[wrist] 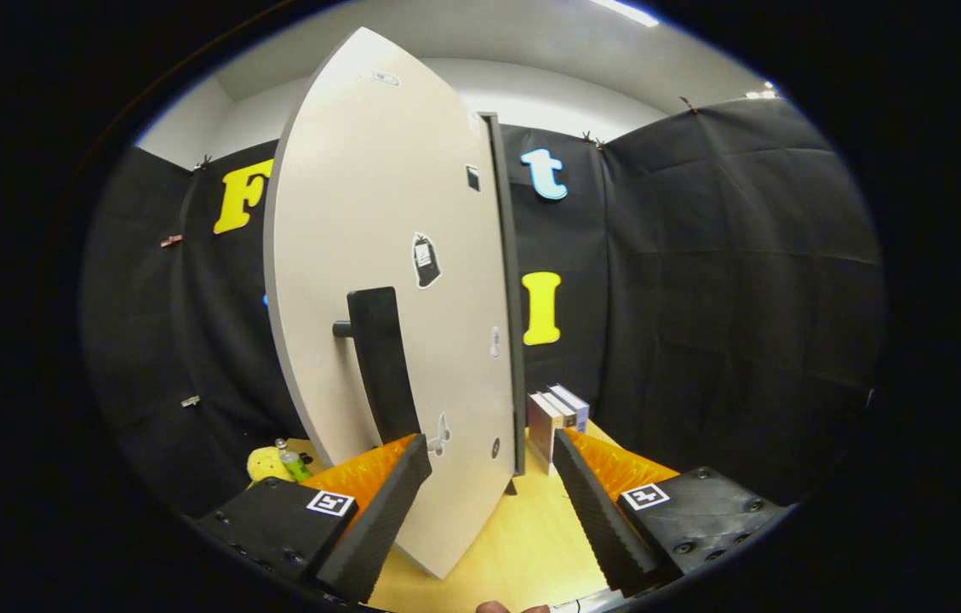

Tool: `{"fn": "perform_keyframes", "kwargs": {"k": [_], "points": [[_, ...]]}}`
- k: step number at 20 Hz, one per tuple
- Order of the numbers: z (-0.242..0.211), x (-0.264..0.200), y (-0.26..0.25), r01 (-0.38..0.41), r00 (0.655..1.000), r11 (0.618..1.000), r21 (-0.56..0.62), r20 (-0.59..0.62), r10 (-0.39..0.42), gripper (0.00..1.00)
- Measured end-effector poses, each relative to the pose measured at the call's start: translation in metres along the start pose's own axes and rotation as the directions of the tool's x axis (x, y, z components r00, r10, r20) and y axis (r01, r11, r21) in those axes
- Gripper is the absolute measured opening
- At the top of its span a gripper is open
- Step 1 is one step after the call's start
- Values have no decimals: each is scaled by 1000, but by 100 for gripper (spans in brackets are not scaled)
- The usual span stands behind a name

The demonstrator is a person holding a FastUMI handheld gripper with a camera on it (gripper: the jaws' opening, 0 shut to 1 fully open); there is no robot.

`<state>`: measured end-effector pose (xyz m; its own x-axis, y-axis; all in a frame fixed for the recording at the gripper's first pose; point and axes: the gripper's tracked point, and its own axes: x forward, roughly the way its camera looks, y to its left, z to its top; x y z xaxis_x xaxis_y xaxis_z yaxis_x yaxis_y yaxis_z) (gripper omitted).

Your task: Open the shoe cabinet door, grab the shoes and put them into the shoe cabinet, then close the shoe cabinet door.

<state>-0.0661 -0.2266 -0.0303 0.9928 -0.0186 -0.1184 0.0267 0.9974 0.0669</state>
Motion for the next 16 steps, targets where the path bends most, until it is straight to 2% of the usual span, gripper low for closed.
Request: {"fn": "perform_keyframes", "kwargs": {"k": [7,10,16], "points": [[10,9,16,-96,995,989,-112,29,100,98],[8,12,29,-139,990,985,-107,21,142,97],[10,17,38,-157,987,982,-103,28,160,98]]}}
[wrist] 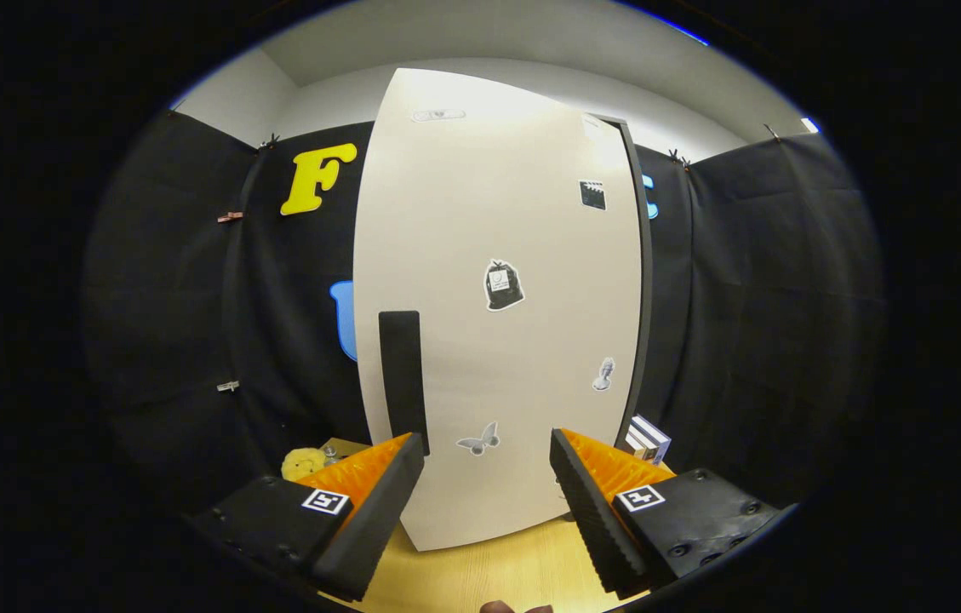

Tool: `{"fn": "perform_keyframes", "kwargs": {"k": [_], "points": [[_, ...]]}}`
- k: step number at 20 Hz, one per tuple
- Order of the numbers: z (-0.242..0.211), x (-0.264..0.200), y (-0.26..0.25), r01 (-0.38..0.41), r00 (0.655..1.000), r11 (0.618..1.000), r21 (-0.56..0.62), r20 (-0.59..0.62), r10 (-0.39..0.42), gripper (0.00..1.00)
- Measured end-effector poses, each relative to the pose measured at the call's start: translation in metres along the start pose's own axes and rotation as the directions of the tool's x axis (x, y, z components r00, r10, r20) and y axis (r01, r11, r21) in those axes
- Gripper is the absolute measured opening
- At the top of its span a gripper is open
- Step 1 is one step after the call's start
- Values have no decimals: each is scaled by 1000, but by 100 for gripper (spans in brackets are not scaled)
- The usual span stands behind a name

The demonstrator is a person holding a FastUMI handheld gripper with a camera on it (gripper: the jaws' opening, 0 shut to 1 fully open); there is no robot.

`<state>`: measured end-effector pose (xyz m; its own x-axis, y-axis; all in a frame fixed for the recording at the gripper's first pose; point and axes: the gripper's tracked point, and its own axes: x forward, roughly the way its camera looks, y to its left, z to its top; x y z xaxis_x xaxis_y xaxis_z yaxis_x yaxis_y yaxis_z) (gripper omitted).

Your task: Open the shoe cabinet door, grab the shoes and put them into the shoe cabinet, then close the shoe cabinet door.

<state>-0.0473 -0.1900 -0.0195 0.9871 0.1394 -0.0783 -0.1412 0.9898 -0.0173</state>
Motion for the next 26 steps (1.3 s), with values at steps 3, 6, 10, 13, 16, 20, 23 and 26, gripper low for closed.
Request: {"fn": "perform_keyframes", "kwargs": {"k": [3,6,10,13,16,20,23,26], "points": [[1,1,1,3,1000,1000,16,3,-3,98],[2,3,1,10,1000,1000,26,10,-10,98],[4,3,-2,24,1000,999,25,12,-24,98],[3,2,-4,31,999,999,28,12,-32,98],[2,1,-5,39,999,999,33,9,-39,98],[3,1,-6,42,999,998,36,12,-42,98],[4,0,-7,42,999,999,33,16,-43,98],[4,0,-7,44,999,999,32,14,-44,98]]}}
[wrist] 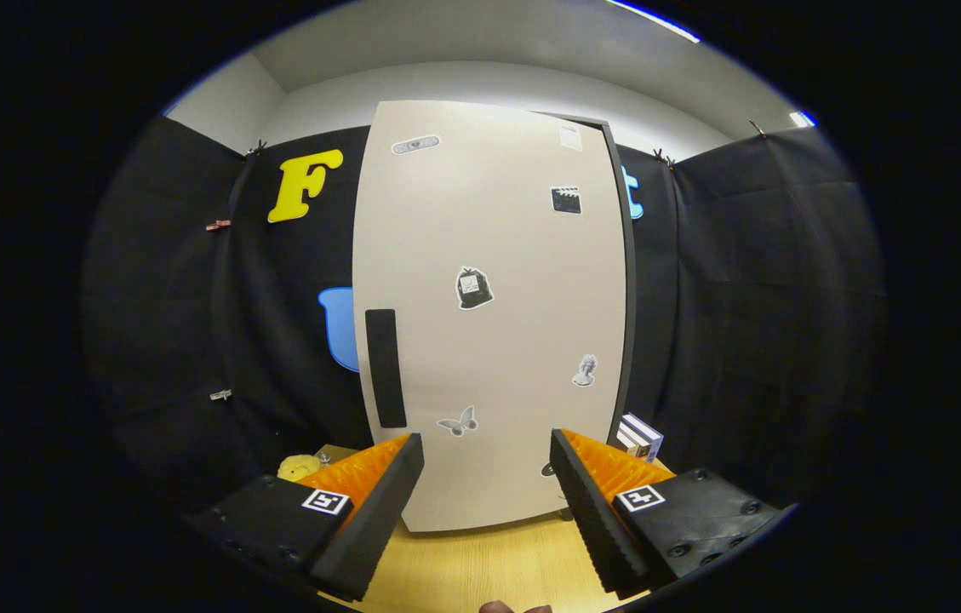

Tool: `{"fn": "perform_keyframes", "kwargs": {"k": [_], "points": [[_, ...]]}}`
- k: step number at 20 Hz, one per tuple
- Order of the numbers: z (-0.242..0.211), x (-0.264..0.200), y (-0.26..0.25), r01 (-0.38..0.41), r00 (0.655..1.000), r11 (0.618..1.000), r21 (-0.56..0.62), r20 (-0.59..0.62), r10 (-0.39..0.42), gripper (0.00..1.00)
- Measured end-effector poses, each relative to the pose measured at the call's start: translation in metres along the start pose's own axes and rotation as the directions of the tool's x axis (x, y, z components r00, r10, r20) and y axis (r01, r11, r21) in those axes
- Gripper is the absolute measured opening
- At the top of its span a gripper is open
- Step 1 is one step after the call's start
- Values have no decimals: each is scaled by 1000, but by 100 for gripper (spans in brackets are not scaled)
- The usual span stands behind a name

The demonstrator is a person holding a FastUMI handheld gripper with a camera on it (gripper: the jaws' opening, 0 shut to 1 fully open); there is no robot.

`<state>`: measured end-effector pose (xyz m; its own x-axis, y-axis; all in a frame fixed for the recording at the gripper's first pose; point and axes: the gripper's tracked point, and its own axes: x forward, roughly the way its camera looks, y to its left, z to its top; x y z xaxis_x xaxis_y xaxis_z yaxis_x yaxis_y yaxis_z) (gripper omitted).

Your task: Open the shoe cabinet door, grab the shoes and put them into the shoe cabinet, then close the shoe cabinet door.

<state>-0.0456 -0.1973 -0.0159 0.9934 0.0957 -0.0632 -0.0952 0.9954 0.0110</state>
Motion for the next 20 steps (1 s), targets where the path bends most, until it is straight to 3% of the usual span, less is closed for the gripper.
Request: {"fn": "perform_keyframes", "kwargs": {"k": [20], "points": [[1,2,-4,14,1000,1000,2,2,-14,98]]}}
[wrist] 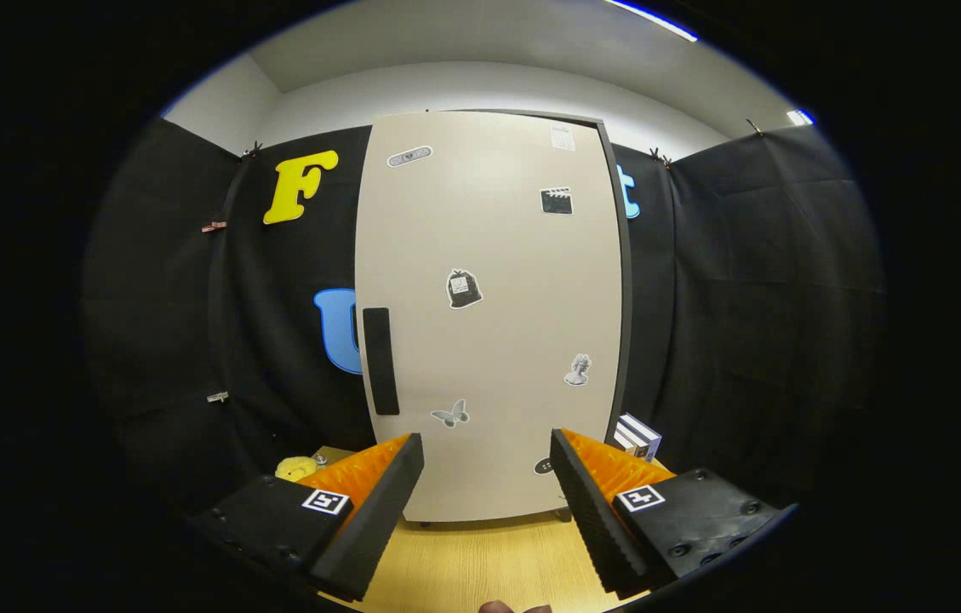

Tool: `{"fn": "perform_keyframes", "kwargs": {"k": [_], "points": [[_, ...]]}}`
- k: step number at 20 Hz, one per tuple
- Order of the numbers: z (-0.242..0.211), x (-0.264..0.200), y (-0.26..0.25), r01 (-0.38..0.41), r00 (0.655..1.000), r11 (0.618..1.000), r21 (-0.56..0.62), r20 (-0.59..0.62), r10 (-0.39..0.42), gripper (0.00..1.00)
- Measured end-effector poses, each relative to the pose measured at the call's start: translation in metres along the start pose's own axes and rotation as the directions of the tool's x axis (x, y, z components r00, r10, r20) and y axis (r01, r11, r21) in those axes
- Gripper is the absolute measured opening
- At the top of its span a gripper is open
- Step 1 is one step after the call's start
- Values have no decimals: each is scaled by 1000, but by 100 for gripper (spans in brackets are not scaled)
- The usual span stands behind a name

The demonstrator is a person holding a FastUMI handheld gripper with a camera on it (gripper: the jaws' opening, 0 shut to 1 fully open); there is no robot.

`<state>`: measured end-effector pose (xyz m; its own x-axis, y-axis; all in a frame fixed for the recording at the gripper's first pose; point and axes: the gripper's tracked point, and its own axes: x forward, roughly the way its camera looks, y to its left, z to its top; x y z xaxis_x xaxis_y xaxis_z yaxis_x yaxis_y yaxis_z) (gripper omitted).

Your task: Open the shoe cabinet door, grab the shoes and put them into the shoe cabinet, then close the shoe cabinet door.

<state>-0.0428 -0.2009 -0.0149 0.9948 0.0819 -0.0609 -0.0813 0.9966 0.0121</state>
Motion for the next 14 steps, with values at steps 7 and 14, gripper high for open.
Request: {"fn": "perform_keyframes", "kwargs": {"k": [7,14], "points": [[-1,0,0,3,1000,1000,2,-3,-3,98],[-3,2,-1,9,1000,1000,-3,-8,-9,98]]}}
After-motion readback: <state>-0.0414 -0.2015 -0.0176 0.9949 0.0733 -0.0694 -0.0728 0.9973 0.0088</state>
